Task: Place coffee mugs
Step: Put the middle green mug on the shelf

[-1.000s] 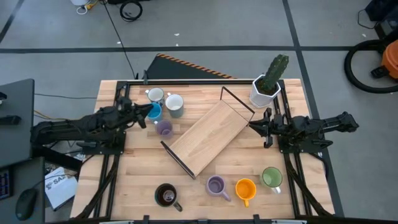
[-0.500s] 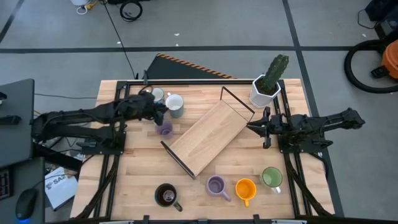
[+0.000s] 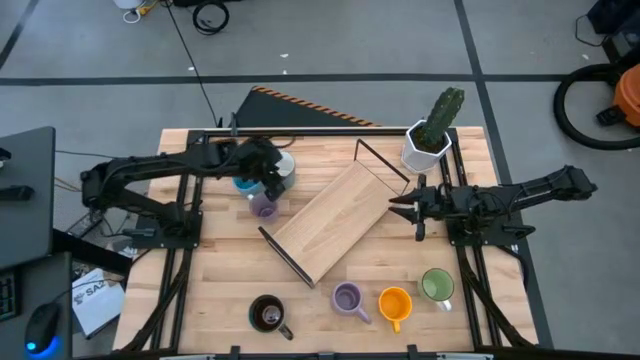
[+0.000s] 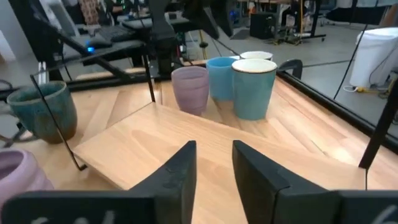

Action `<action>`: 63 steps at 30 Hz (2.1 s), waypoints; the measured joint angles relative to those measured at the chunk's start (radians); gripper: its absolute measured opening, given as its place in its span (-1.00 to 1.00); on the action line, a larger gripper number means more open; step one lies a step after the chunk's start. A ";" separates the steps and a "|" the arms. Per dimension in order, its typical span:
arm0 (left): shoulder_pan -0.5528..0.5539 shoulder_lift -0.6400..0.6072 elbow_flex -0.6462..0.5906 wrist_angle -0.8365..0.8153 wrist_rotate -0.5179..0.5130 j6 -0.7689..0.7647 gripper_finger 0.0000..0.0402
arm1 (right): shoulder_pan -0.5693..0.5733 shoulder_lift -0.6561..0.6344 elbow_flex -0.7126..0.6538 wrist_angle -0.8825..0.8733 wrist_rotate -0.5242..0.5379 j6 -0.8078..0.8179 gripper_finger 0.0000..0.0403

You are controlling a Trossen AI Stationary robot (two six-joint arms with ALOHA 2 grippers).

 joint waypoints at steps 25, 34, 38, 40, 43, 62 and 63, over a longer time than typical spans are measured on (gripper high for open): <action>0.013 0.257 0.174 -0.249 -0.125 0.485 -0.06 | -0.157 0.350 0.078 0.371 -0.297 -0.346 -0.10; 0.064 0.274 0.161 -0.249 -0.073 0.513 -0.06 | -0.273 0.392 0.078 0.385 -0.445 -0.342 -0.10; 0.066 0.304 0.161 -0.239 -0.076 0.524 -0.06 | -0.277 0.392 0.078 0.385 -0.452 -0.342 -0.10; 0.066 0.322 0.161 -0.237 -0.080 0.536 -0.06 | -0.277 0.392 0.078 0.384 -0.463 -0.342 -0.10; 0.070 0.357 0.161 -0.232 -0.081 0.558 -0.06 | -0.277 0.392 0.078 0.384 -0.469 -0.342 -0.10; 0.071 0.441 0.190 -0.228 -0.071 0.619 -0.85 | -0.277 0.391 0.078 0.381 -0.466 -0.342 -0.13; 0.071 0.441 0.193 -0.229 -0.066 0.627 -0.85 | -0.277 0.391 0.078 0.381 -0.466 -0.342 -0.13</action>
